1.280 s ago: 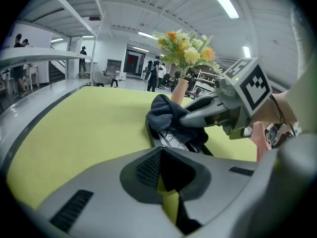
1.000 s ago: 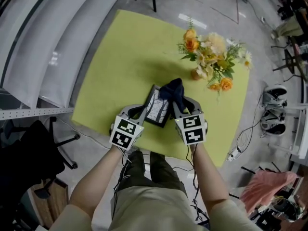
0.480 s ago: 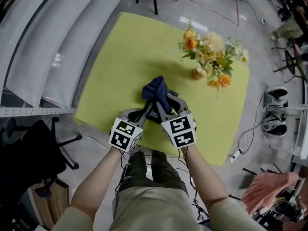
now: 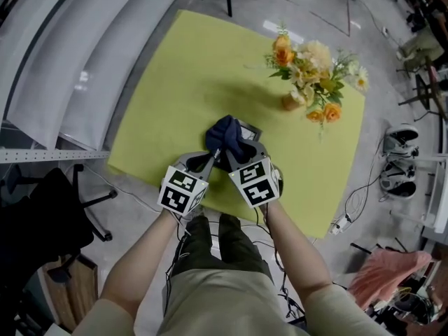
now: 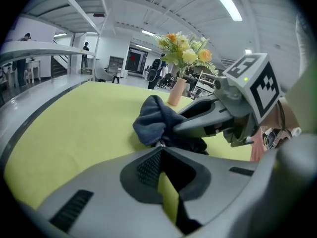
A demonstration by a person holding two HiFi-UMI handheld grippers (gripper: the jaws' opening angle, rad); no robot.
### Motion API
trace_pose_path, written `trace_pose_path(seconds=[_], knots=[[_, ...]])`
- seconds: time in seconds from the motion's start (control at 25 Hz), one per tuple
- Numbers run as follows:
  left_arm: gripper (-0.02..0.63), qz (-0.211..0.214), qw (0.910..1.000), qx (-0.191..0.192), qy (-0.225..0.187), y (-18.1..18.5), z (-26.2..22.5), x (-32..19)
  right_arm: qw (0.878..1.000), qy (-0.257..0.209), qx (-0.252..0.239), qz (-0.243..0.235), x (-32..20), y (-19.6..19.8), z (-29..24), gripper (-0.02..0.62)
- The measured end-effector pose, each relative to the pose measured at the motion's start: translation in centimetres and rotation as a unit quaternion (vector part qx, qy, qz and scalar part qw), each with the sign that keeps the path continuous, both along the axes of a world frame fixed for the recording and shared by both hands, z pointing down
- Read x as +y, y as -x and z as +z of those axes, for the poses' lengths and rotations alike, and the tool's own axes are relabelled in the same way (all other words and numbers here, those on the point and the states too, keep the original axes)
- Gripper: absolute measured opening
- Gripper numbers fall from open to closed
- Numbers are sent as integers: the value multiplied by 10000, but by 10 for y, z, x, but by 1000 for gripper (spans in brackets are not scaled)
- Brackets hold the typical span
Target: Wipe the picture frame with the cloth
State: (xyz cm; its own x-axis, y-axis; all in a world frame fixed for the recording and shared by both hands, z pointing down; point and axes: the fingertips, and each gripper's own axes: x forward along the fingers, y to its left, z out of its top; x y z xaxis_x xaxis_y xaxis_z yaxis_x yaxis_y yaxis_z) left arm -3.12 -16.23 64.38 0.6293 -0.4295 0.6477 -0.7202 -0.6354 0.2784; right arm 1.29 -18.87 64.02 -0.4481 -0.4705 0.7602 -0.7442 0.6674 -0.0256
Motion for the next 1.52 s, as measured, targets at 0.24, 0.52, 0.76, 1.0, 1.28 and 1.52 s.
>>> trace_pose_path(seconds=[0.24,0.52,0.76,1.0,1.28,1.52], knots=[[6,91,9999,-72,-56,0,1,0,9987,36,507,102,12,-42,0,104],[6,248,9990,-355,-94,2,-2,8,9976,-32,261,643,25,-64,-32,103],[6,153,9995,-242,-133,7,-11,16,9968,-40,-496,632,23,-21,-45,103],[6,-86,9998,-194,21,5,-3,13,9930,435,-895,634,30,26,-19,104],[6,-66,9999,-92,-3,7,0,13,9890,668,-1084,756,38,31,-4,100],[6,-105,9999,-62,-66,8,-1,13,9925,701,-802,596,52,13,-3,98]])
